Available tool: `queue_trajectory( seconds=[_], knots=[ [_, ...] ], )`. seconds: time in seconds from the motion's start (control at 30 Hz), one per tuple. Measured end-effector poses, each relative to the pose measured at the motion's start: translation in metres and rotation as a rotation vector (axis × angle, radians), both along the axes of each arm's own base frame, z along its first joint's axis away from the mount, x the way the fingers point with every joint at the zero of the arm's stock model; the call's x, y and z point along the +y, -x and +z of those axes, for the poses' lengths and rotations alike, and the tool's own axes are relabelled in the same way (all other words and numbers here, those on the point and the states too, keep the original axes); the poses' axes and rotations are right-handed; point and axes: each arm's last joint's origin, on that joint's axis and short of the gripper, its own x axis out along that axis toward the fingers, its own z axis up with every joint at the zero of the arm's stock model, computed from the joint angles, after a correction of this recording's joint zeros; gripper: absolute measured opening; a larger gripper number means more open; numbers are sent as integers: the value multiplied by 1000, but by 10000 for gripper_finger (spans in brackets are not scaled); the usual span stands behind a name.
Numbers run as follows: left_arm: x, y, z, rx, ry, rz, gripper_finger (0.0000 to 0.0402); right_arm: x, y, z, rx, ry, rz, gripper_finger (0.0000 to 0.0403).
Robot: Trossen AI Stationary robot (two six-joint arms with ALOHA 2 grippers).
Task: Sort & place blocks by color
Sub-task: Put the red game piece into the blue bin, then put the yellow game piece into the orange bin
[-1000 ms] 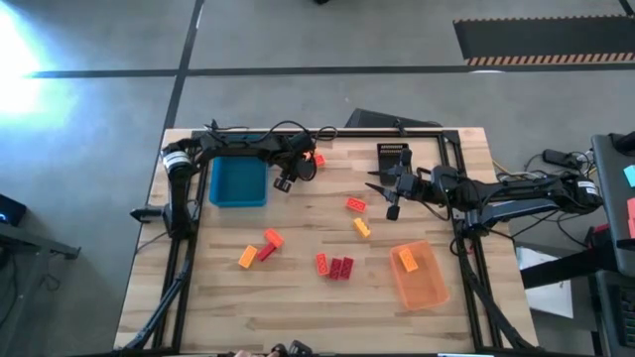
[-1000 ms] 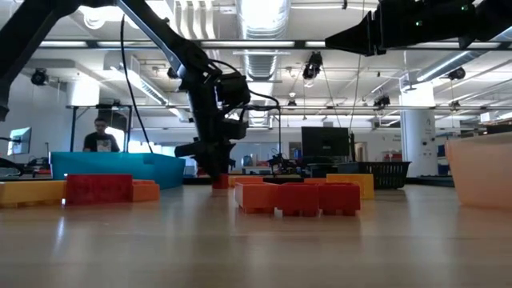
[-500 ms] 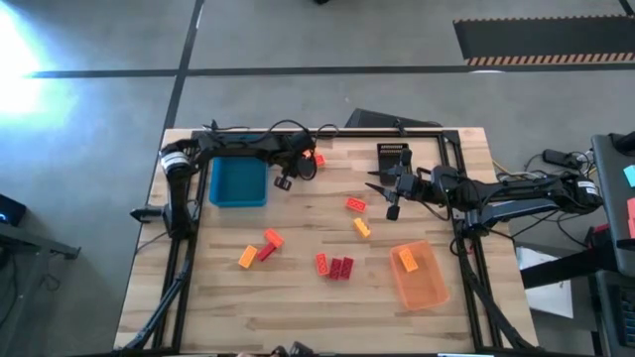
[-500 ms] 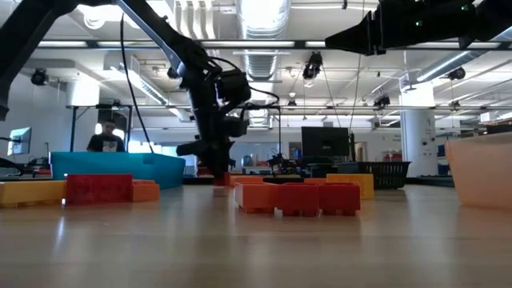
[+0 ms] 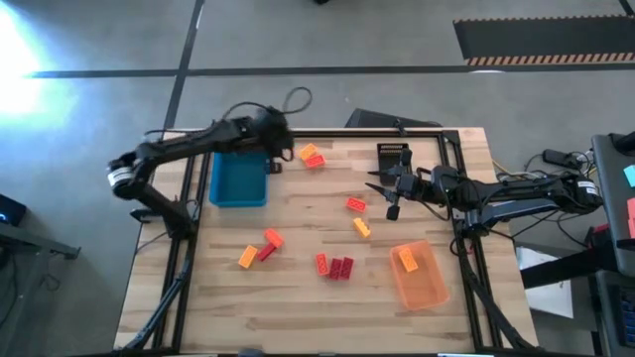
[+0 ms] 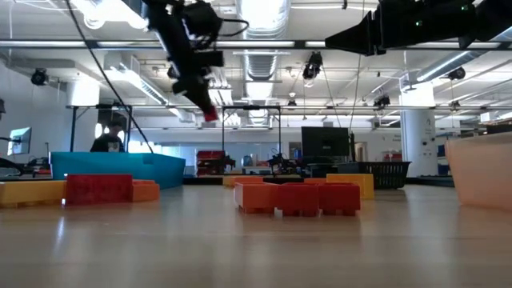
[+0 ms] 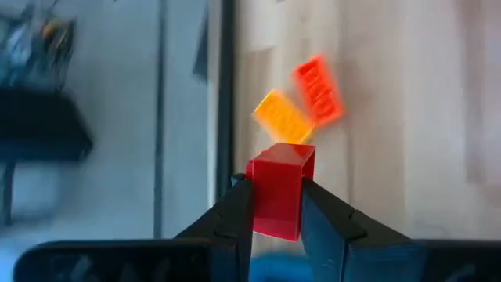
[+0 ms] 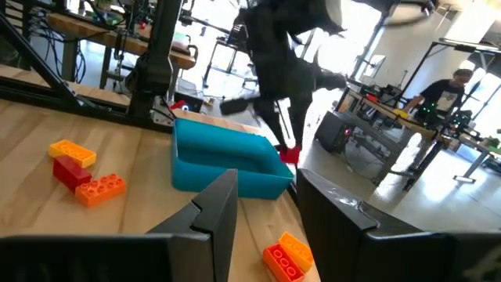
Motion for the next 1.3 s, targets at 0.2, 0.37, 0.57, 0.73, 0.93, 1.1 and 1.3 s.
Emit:
queue_trajectory(
  seconds=[0.2,0.37,0.57,0.73,0.93,1.1,1.3],
  knots=[
    [-9,53,4,-18,76,342,68,0,0,0,-3,-15,0,123],
    [-16,84,-14,-39,122,630,69,0,0,0,-5,-19,-1,123],
    [-23,96,-47,-55,192,799,70,0,0,0,-5,-20,-1,123],
    [-25,100,-73,0,222,861,70,0,0,2,-10,-20,0,123],
    [-26,101,-89,37,230,866,76,0,0,2,-11,-20,0,123],
    [-27,101,-93,42,232,863,116,0,0,2,-18,-44,-1,123],
    [-25,99,-92,21,222,852,149,0,-1,2,-27,-89,-2,123]
  ],
)
